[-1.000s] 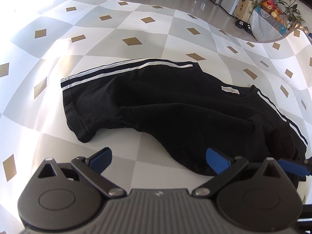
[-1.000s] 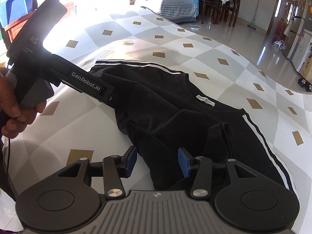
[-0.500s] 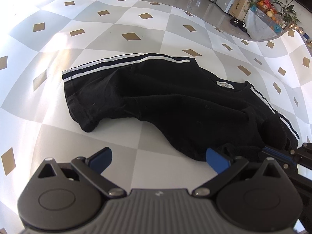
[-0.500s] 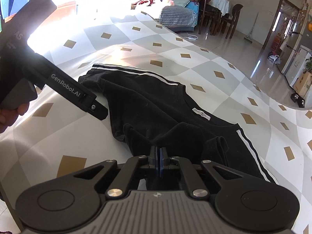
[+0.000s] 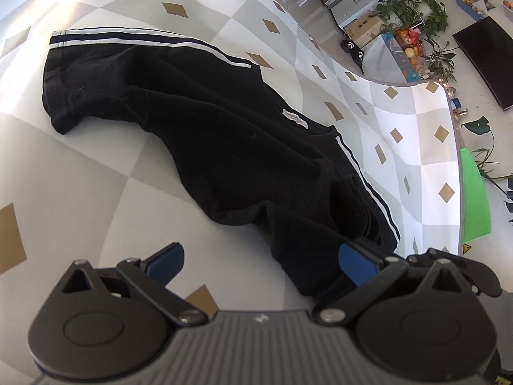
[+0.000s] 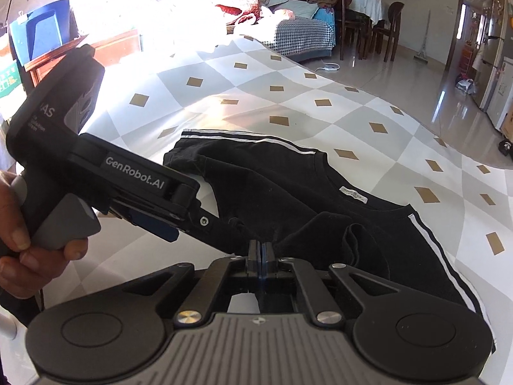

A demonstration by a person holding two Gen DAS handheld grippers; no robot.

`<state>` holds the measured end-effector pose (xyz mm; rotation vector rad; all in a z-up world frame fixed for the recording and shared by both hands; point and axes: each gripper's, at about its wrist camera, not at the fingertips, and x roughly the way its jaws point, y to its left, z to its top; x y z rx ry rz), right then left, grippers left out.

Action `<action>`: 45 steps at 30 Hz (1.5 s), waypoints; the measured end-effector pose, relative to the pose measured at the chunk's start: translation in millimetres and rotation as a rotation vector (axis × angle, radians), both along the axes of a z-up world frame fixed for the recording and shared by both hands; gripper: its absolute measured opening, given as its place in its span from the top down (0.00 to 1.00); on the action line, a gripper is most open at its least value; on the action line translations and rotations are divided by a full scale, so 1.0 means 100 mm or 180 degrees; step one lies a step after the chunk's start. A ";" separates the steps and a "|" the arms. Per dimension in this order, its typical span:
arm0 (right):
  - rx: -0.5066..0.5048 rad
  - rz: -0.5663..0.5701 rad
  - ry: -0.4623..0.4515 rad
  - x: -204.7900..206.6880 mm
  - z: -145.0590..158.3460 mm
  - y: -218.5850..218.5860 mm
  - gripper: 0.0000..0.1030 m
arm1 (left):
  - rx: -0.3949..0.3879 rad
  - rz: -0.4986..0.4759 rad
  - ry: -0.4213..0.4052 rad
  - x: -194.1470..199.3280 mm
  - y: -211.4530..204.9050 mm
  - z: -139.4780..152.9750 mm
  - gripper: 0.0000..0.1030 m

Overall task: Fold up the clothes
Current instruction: 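Grasp the folded shirt edge with the right tool and lift it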

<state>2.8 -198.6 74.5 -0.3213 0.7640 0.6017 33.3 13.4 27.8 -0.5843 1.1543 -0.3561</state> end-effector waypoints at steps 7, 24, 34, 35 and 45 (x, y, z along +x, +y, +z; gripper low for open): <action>-0.0193 -0.0188 -0.0018 0.02 -0.05 -0.14 0.81 | -0.0196 0.0038 0.0105 0.08 -0.11 -0.10 0.00; -0.0330 -0.0420 0.0057 0.06 -0.12 -0.38 0.70 | -0.0540 0.0200 -0.0010 0.27 -0.35 -0.23 0.11; -0.0311 -0.0526 0.0156 0.09 -0.15 -0.47 0.68 | -0.0526 0.0217 -0.0031 0.32 -0.49 -0.27 0.36; -0.0320 -0.0521 0.0158 0.09 -0.16 -0.47 0.68 | -0.0502 0.0229 -0.0023 0.32 -0.49 -0.28 0.39; -0.0380 -0.0545 0.0249 0.13 -0.21 -0.48 0.66 | -0.0254 0.0410 -0.0153 0.26 -0.44 -0.28 0.89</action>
